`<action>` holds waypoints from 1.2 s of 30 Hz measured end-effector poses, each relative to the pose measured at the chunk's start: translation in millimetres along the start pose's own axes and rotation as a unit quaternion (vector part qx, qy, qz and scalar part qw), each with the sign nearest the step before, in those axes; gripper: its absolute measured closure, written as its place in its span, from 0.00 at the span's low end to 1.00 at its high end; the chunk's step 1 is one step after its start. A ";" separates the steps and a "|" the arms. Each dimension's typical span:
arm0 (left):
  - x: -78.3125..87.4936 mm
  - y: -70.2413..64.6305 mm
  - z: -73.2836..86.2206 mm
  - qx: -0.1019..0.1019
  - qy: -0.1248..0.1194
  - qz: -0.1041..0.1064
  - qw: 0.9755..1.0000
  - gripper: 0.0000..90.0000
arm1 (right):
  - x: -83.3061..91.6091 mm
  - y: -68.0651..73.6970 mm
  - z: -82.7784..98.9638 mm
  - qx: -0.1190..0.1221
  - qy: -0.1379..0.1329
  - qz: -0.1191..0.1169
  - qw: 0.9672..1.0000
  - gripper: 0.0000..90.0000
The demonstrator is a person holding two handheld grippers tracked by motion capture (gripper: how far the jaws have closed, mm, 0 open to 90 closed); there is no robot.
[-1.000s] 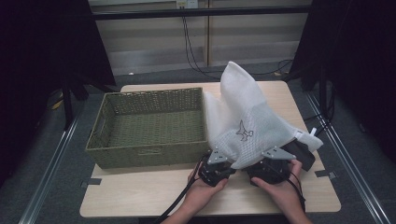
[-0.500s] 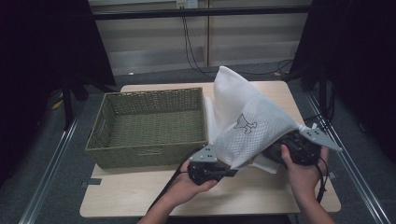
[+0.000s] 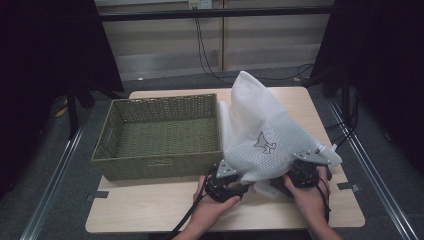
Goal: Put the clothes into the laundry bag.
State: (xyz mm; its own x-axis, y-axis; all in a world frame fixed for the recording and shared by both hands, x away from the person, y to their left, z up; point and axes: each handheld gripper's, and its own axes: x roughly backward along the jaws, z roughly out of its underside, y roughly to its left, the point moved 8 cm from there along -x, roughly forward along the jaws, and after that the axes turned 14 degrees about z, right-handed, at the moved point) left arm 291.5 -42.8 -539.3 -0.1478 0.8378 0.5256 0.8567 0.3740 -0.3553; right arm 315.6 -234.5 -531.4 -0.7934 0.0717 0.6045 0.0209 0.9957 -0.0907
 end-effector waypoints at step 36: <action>9.6 -1.9 -0.8 0.019 -0.014 -0.028 0.999 0.41 | 82.1 23.1 18.2 0.057 -0.080 -0.103 0.990 0.13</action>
State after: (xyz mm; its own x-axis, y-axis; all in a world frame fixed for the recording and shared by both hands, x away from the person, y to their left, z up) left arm 288.8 -35.8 -533.0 -0.2091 0.8258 0.5237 0.8271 0.4350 -0.3558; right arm 239.9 -206.6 -498.2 -0.8604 -0.1513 0.4866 -0.2123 0.9745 -0.0724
